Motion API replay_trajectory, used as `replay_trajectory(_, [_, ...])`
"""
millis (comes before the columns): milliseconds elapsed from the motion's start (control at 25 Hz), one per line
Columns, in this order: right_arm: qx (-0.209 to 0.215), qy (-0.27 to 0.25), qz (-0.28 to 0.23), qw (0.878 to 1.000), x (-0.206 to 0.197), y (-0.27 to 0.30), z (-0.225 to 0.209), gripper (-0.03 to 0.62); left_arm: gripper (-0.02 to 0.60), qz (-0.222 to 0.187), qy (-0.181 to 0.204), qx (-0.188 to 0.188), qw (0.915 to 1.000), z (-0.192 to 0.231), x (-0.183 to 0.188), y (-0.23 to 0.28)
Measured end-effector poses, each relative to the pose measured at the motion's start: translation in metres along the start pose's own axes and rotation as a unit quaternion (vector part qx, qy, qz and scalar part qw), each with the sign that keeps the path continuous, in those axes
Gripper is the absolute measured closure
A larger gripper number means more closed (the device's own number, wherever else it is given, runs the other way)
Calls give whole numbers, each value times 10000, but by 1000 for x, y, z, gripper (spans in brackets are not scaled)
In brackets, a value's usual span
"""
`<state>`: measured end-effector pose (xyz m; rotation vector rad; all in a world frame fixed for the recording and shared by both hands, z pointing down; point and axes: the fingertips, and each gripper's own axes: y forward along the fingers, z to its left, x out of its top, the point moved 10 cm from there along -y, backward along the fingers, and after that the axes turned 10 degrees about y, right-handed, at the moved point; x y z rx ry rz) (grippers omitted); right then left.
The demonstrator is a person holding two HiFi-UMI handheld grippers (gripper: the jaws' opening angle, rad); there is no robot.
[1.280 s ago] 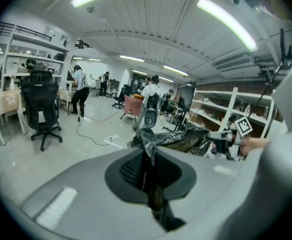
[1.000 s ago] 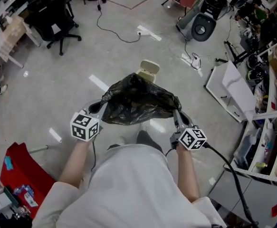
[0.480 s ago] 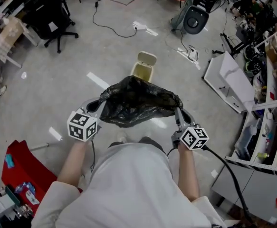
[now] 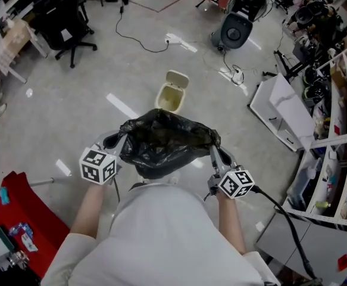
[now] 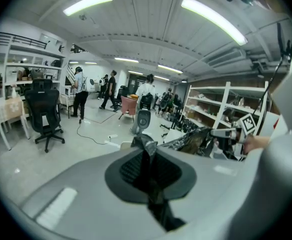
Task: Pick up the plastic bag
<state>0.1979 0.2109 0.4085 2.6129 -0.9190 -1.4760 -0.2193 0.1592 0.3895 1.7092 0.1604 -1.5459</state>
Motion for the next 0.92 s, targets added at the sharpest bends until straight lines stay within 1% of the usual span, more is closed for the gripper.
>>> replay_trajectory(160, [124, -44, 85, 9999, 2, -2, -4, 592, 574, 37, 8, -6, 10000, -13, -1, 0])
replay_trajectory(400, [124, 50, 172, 9998, -2, -8, -16, 592, 574, 213, 47, -68, 9997, -29, -7, 6])
replay_trajectory(920, [62, 106, 143, 9998, 5, -12, -39, 592, 574, 215, -17, -97, 9997, -40, -5, 24])
